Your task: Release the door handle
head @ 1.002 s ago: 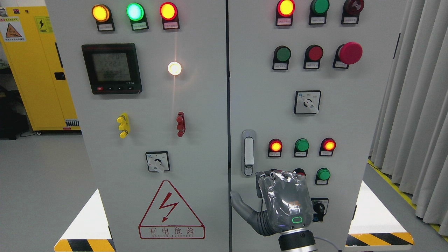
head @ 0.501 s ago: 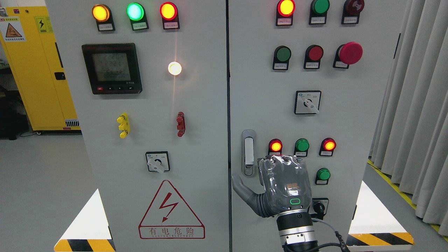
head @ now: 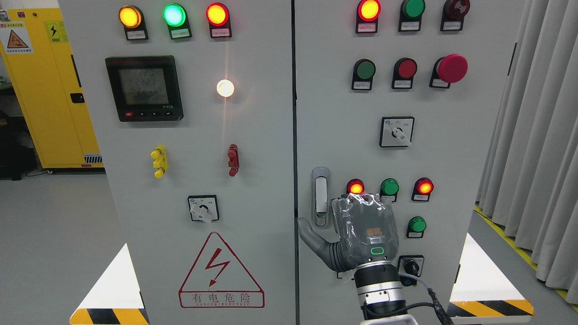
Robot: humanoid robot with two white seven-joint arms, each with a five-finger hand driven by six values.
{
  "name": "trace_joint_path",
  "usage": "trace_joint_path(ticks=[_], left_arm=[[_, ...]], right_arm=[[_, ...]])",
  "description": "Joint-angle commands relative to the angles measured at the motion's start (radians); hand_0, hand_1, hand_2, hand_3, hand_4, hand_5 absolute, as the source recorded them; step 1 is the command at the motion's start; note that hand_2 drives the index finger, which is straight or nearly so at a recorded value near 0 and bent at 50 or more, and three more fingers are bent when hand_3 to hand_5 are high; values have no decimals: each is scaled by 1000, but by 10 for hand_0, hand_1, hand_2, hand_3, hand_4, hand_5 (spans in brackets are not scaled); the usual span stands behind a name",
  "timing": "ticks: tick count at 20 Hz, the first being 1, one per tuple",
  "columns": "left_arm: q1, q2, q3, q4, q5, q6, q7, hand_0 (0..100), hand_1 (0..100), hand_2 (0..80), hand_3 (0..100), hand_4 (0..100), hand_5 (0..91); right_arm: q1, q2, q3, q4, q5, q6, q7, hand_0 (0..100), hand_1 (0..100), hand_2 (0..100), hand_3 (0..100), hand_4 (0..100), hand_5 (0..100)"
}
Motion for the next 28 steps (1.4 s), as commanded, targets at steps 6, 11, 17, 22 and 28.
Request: trace_joint_path(ticks=[6,11,17,22,28], left_arm=[[0,0,0,-15,0,0,0,120,556,0,0,0,0],[0,0,0,-15,0,0,0,120,556,0,0,0,0],[0,0,0,-15,0,0,0,120,556,0,0,0,0],[0,0,0,-15,0,0,0,120,556,0,0,0,0],[0,0,0,-15,0,0,0,120,556,0,0,0,0]], right_arm=[[-20,2,-4,29,-1,17,0,293,170,1000,1000,1000,1000],[-24,2,-4,31,-1,18,0,303,191,1000,1000,1000,1000],[-26,2,-6,31,-1,18,0,303,206,1000,1000,1000,1000],[-26,2,-7,29,-1,18,0,332,215,1000,1000,1000,1000],[-26,2,-7,26,-2,20,0,366,214,1000,1000,1000,1000]])
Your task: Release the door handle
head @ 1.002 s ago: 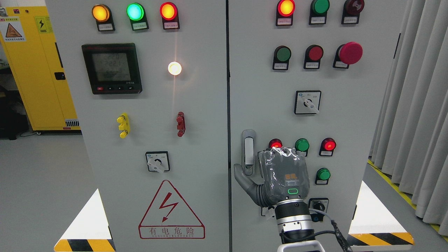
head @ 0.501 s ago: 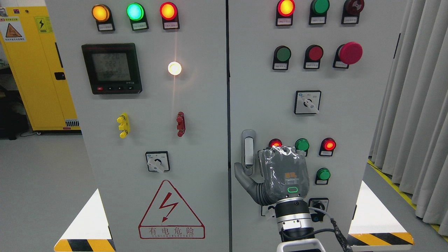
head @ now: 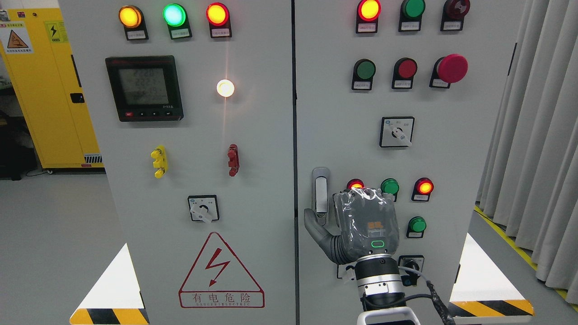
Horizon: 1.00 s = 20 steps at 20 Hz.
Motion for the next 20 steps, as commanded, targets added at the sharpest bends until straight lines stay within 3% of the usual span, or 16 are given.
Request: trace_joint_path(ticks=[1,10,20], left_arm=[[0,0,0,-15,0,0,0,120,556,0,0,0,0],[0,0,0,-15,0,0,0,120,556,0,0,0,0],[0,0,0,-15,0,0,0,120,556,0,0,0,0]], right_arm=[[0,0,-2,0,0,2,-1,366,214,1000,1000,1000,1000],[0,0,-3,0,0,2,1,425,234,1000,1000,1000,1000],[1,0,-6,-2,0,2,-1,422,264,1000,1000,1000,1000]])
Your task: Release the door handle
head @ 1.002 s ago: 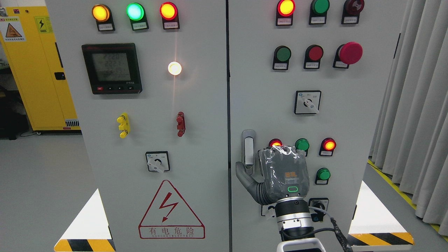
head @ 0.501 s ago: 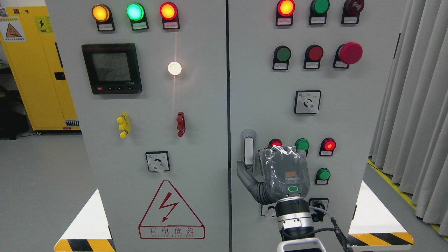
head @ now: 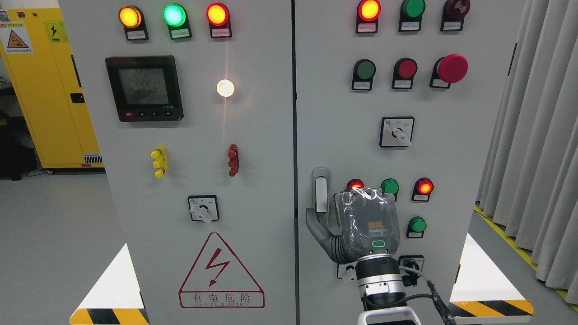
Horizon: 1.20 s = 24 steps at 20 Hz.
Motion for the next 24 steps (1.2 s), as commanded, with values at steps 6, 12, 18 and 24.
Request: trace_joint_path(ticks=[6,12,18,24], left_arm=[[0,0,0,-15,0,0,0,120,556,0,0,0,0],[0,0,0,-15,0,0,0,120,556,0,0,0,0],[0,0,0,-15,0,0,0,120,556,0,0,0,0],[0,0,0,-15,0,0,0,120,556,0,0,0,0]], right_arm=[[3,0,-10,-4,-3,2,-2,496,261,1000,1000,1000,1000],[5,0,-10,-6,-2,2,-3,544,268,1000,1000,1000,1000],[6,-2,-8,-6,-5,25,-2,603,320,1000,1000,1000,1000],[6,-2,-8,-6,-6,25,-3,628,360,1000,1000,1000,1000]])
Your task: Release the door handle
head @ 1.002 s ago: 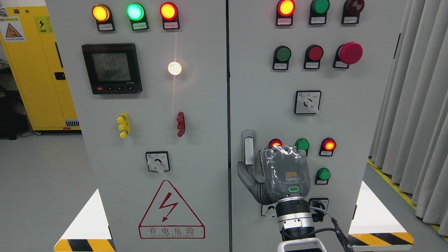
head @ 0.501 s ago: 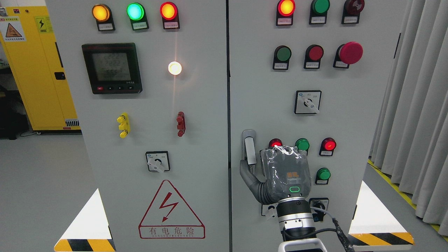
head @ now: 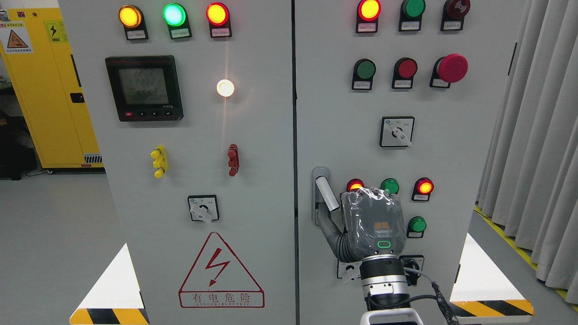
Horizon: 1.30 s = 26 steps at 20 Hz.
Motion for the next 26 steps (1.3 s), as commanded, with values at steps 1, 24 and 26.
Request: trace_joint_path(ticks=[1,24,26], left_arm=[[0,0,0,-15,0,0,0,120,556,0,0,0,0],[0,0,0,-15,0,0,0,120,556,0,0,0,0],[0,0,0,-15,0,0,0,120,556,0,0,0,0]], right_arm=[[1,-1,0,-1,-2,-2,1,628,361,1000,1000,1000,1000],[4,-2,-17,-30,-5,-2,-1,464,373,1000,1000,1000,1000],[4,-2,-22,-30,-7,-2,-2,457,373,1000,1000,1000,1000]])
